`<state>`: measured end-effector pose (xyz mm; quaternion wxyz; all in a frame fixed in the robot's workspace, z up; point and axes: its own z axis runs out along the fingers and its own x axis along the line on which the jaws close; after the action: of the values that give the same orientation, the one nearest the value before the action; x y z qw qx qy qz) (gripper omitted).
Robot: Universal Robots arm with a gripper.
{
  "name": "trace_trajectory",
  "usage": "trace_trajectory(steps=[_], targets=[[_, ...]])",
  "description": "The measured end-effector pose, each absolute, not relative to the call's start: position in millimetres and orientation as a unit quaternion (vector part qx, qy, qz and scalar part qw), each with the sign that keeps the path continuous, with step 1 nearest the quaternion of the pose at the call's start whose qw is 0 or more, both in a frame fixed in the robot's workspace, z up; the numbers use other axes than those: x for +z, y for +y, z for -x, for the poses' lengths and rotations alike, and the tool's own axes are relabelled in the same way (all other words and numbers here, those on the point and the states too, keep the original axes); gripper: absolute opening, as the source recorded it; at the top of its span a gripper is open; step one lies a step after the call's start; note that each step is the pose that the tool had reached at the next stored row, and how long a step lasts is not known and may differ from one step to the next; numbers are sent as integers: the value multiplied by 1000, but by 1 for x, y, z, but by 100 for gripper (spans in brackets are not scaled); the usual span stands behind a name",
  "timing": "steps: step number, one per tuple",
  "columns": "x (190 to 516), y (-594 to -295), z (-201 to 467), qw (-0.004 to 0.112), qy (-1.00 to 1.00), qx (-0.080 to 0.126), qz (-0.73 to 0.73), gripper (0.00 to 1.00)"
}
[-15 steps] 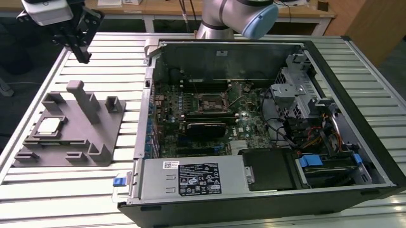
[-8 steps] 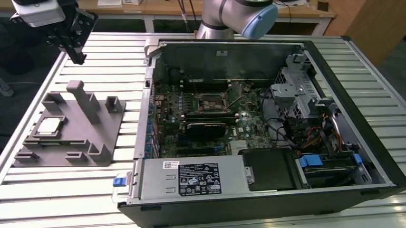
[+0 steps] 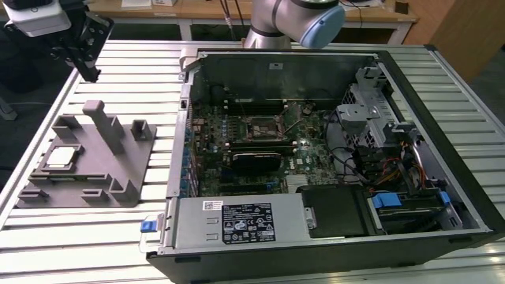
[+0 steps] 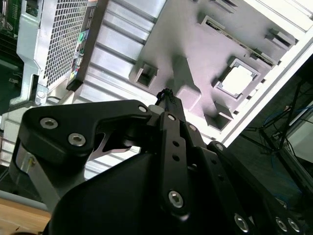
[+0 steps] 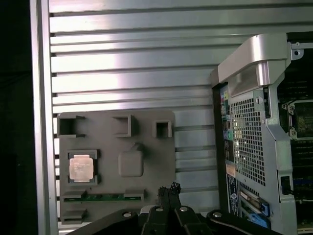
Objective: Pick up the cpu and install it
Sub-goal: 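Reach for the cpu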
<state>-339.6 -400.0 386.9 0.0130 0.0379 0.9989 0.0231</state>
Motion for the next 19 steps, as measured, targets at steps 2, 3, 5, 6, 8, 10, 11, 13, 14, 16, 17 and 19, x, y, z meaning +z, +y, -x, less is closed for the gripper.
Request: trace_trajectory(steps=[2,3,5,6,8,10,11,13,14,16,17,19], targets=[[386,-400,343,13,999,23,-38,11],[385,-400,344,13,999,23,-38,11],[384,-400,346,13,999,23,-38,11],[384,-400,347,13,999,23,-38,11],[383,-400,350,13,999,23,-38,11],[382,-400,352,13,999,23,-38,11],[382,-400,353,13,999,23,-38,11],[381,-400,355,13,999,23,-38,11],[380,-400,357,13,999,23,-38,11],[379,-400,359,13,999,23,-38,11],[379,-400,360,13,999,23,-38,11],[377,-400,363,13,999,23,-38,11]])
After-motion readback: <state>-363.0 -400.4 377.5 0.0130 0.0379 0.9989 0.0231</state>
